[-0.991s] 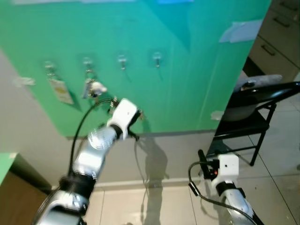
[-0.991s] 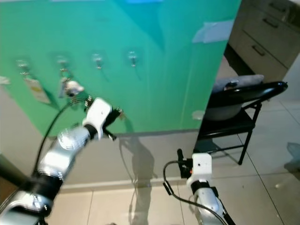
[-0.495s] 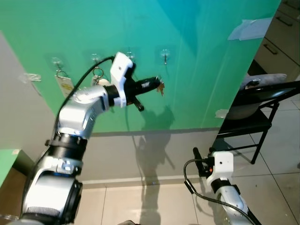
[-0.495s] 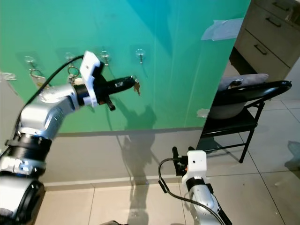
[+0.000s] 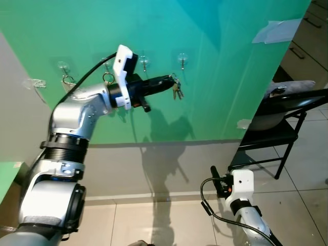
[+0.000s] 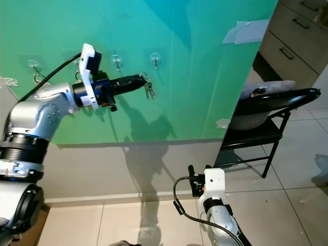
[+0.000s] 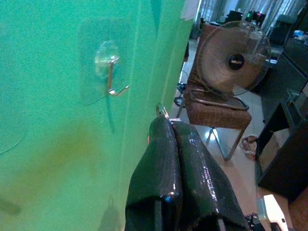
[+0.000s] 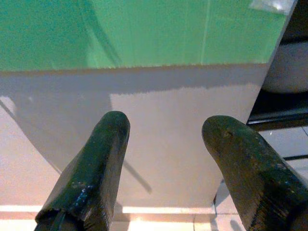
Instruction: Hang keys on a hook
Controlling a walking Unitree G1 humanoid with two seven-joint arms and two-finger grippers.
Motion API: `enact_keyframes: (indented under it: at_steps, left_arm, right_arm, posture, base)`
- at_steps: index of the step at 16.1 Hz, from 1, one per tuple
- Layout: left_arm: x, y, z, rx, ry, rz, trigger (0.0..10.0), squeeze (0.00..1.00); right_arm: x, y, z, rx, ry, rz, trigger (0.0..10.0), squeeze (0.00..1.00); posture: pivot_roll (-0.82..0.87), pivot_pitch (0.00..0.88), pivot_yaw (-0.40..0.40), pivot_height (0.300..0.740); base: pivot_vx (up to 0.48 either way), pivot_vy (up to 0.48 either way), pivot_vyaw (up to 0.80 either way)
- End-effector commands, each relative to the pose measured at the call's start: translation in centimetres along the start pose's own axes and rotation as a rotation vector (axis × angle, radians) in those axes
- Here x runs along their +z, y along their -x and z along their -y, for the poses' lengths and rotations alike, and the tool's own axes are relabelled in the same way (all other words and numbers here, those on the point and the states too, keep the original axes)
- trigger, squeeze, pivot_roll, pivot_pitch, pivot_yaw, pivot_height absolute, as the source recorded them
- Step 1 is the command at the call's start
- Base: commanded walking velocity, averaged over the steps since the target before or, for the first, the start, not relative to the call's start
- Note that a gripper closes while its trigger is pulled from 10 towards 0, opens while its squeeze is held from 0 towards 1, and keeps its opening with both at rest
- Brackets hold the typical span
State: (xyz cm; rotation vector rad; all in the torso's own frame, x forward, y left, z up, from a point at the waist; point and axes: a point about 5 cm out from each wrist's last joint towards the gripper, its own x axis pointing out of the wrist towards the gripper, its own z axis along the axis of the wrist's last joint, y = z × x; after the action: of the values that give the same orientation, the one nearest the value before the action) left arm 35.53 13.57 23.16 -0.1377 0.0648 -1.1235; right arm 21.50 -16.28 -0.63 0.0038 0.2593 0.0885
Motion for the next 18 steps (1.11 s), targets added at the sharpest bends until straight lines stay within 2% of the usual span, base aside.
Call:
enact_keyframes:
  at_steps: [1, 4, 9, 14, 18]
  left_arm:
    - [0.4, 0.7, 0.0, 0.003, 0.002, 0.014, 10.0, 0.0]
    - [0.3, 2.0, -1.2, 0.129, -0.024, 0.016, 10.0, 0.0]
    - [0.0, 2.9, -2.5, 0.257, -0.053, 0.012, 10.0, 0.0]
    - [-0.3, 3.0, -3.3, 0.286, -0.042, 0.021, 10.0, 0.0]
    - [-0.4, 2.5, -3.0, 0.241, -0.051, 0.018, 10.0, 0.0]
  right_arm:
    - [-0.1, -0.1, 0.0, 0.005, -0.001, 0.001, 10.0, 0.0]
    - [-1.2, -0.6, 0.0, 0.019, 0.003, -0.042, 10.0, 0.0]
    - [-2.2, -1.1, 0.6, 0.027, 0.007, -0.089, 10.0, 0.0]
    - [-4.2, -0.4, 1.2, 0.014, -0.005, -0.19, 10.0, 0.0]
    - [-5.2, 0.2, 1.5, -0.004, -0.013, -0.262, 10.0, 0.0]
  posture:
    - [-0.18, 0.0, 0.094, 0.74]
    - [-0.15, 0.0, 0.081, 0.74]
    - [-0.14, 0.0, 0.071, 0.74]
    - [-0.15, 0.0, 0.078, 0.74]
    - [-0.16, 0.0, 0.082, 0.74]
  base:
    - [0.0, 0.0, 0.0]
    - [0.0, 0.0, 0.0]
    - [0.0, 0.0, 0.0]
    - [0.0, 0.0, 0.0]
    - [0.0, 0.0, 0.0]
